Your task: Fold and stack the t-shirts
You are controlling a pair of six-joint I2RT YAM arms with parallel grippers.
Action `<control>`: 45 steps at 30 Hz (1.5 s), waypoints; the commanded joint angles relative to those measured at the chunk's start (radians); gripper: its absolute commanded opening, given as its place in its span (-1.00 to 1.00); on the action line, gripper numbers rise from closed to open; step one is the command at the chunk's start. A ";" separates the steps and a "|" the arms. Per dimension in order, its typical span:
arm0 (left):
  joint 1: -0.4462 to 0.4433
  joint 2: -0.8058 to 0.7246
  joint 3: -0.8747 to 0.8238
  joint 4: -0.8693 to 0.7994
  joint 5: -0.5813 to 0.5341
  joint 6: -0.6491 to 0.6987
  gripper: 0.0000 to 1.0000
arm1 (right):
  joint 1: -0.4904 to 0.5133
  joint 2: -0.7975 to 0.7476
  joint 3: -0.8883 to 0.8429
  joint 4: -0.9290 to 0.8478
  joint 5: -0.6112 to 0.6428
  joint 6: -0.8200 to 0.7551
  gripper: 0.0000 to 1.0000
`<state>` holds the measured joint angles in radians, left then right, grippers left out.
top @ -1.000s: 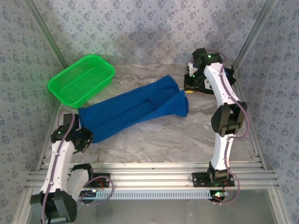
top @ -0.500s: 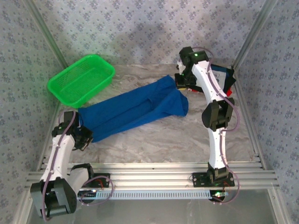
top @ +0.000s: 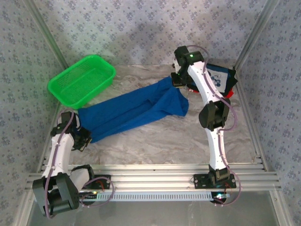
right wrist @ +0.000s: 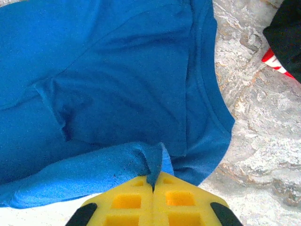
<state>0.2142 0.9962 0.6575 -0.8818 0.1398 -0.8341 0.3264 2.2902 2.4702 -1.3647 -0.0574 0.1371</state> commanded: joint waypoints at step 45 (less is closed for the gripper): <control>0.106 0.332 0.172 0.138 0.007 0.073 -1.00 | -0.014 0.123 0.053 0.342 -0.021 -0.027 -1.00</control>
<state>0.3141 1.3067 0.7910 -0.7467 0.1818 -0.7925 0.3229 2.3951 2.4928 -1.0348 -0.0750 0.1219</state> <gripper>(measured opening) 0.044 0.063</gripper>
